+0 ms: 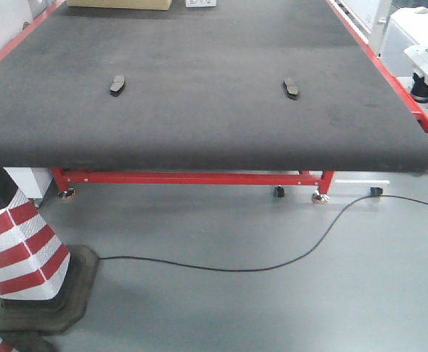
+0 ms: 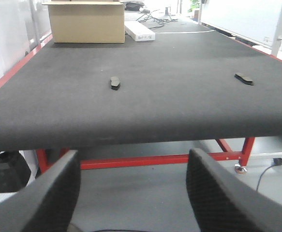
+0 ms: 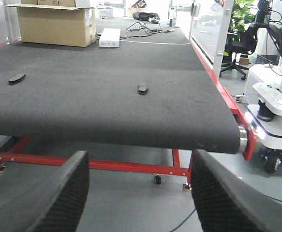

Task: Move and align brake pads A on conveyor
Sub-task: 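Turn the base away from the conveyor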

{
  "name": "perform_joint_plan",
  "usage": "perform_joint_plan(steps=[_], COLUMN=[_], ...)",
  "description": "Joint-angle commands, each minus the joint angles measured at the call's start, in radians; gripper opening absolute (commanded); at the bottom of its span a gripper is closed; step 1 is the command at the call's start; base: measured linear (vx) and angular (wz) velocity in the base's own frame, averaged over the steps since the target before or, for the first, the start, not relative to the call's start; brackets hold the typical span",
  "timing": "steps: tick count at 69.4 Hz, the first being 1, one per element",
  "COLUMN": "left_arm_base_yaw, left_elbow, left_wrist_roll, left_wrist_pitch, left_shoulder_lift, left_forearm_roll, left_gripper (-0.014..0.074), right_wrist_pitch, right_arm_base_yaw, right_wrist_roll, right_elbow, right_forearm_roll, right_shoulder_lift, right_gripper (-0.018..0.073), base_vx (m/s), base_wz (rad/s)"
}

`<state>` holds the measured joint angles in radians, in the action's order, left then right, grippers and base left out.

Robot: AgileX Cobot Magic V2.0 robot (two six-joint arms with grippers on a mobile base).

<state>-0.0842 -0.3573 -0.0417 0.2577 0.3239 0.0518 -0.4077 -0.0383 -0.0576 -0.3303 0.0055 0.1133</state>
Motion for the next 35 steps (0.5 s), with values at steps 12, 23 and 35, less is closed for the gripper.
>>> perform_joint_plan(steps=[12,23,35], left_arm_base_yaw=[-0.006,-0.006,-0.006], left_elbow=[-0.025,-0.025,-0.025], left_wrist_roll=[-0.001,-0.001,-0.001], left_wrist_pitch=[-0.074,-0.074,-0.074], left_shoulder_lift=[0.008,0.008,0.008], left_forearm_roll=[0.011,0.011,0.011], left_gripper=[0.0461,0.0461,0.0461], right_wrist_pitch=[0.076,0.076,0.076], right_arm_base_yaw=[0.007,0.007,0.007], right_wrist_roll=[-0.009,-0.009,-0.009], right_elbow=[-0.027,-0.027,-0.027], right_forearm_roll=[-0.006,-0.006,-0.006], right_shoulder_lift=[0.019,0.019,0.019], right_gripper=[0.0435,0.0435,0.0435], base_vx=[-0.21,-0.17,-0.16], base_wz=[-0.23,-0.61,-0.84])
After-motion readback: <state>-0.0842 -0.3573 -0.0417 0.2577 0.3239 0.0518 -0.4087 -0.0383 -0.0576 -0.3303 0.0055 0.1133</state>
